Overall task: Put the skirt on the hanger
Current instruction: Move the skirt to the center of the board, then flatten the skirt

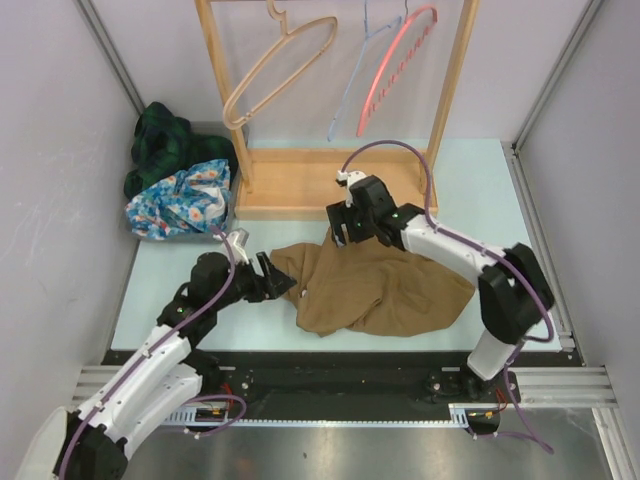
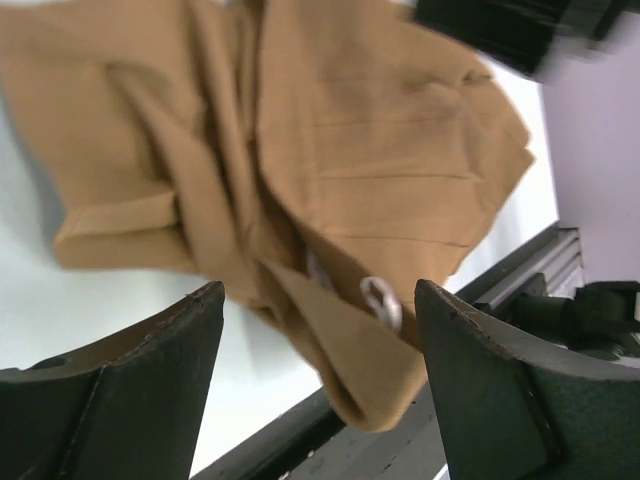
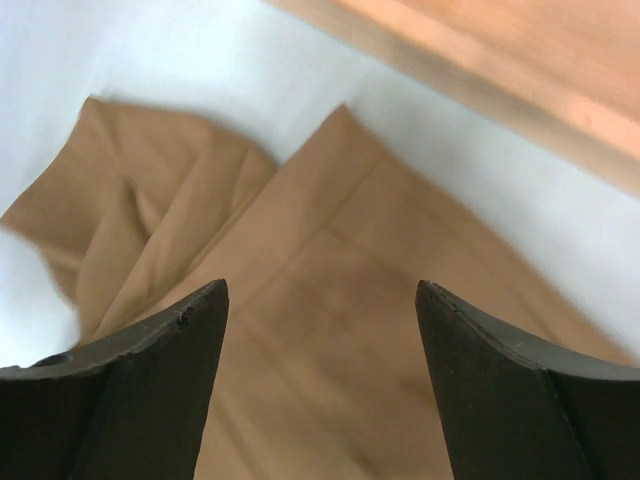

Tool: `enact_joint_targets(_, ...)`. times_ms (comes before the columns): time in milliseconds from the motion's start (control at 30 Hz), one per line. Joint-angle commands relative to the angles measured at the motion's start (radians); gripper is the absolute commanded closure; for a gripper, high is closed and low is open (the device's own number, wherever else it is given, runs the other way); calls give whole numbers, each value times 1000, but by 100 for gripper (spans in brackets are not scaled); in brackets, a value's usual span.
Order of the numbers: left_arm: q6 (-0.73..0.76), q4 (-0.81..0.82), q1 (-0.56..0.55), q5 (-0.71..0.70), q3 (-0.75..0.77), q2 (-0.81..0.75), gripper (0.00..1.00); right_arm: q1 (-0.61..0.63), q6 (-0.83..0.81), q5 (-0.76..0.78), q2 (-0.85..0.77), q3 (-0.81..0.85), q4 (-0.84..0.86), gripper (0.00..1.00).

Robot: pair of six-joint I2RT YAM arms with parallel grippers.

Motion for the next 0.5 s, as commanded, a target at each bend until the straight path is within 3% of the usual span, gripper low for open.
enact_joint_targets(0, 16, 144, -21, 50, 23, -45, 19, -37, -94, -57, 125, 103, 89, 21)
enact_joint_targets(267, -14, 122, -123, 1, 66, 53, 16, -94, -109, -108, 339, 247, 79, 25)
enact_joint_targets(467, -2, 62, -216, -164, 46, 63, 14, -85, -126, -103, 440, 307, 62, 20)
